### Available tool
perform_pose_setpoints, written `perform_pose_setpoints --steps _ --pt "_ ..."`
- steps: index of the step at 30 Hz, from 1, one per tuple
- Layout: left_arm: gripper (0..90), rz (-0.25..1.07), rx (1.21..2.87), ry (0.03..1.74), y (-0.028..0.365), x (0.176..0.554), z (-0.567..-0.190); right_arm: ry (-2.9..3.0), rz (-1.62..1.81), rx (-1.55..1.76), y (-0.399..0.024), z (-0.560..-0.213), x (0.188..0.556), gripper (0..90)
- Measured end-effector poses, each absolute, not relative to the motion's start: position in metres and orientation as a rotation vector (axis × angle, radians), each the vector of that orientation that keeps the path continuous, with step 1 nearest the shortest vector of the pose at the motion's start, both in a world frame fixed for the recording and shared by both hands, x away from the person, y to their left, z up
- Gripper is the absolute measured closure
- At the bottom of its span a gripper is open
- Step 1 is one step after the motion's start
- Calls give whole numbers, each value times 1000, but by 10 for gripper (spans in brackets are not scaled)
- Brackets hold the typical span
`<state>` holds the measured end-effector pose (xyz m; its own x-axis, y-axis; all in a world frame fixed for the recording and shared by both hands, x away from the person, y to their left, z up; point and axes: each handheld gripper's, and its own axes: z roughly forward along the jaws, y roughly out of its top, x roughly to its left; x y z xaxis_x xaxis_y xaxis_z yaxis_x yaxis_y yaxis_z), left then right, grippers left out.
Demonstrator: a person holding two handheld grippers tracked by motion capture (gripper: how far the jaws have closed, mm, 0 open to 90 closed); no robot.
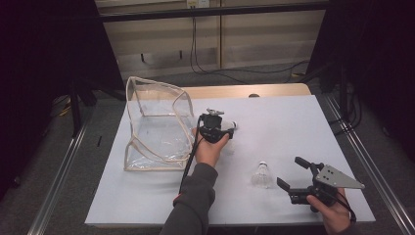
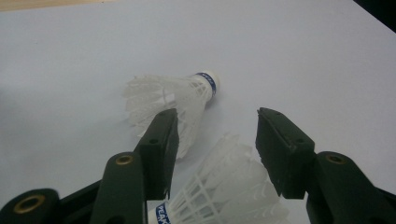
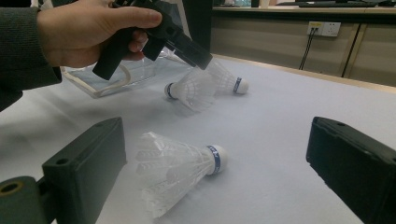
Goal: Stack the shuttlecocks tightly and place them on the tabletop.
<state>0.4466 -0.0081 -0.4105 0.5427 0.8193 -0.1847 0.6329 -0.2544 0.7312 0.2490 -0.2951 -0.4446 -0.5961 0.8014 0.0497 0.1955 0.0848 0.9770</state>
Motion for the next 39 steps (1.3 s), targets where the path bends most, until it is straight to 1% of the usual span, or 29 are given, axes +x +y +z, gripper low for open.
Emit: perform_pose_setpoints --steps 6,19,29,34,39 --pt "489 293 1995 1176 -8 446 -411 1857 1542 980 -295 -445 249 42" --pt "525 321 1990 1186 -6 447 -410 1856 1541 979 -295 -444 249 42" --pt "491 304 1992 1182 -8 447 -412 1857 1540 978 -295 -445 249 42" --pt "460 294 1995 1169 -7 447 -411 1857 1541 980 -295 -445 249 42" --pt "451 281 1997 1163 -6 446 -409 1857 1538 976 -295 -444 249 42"
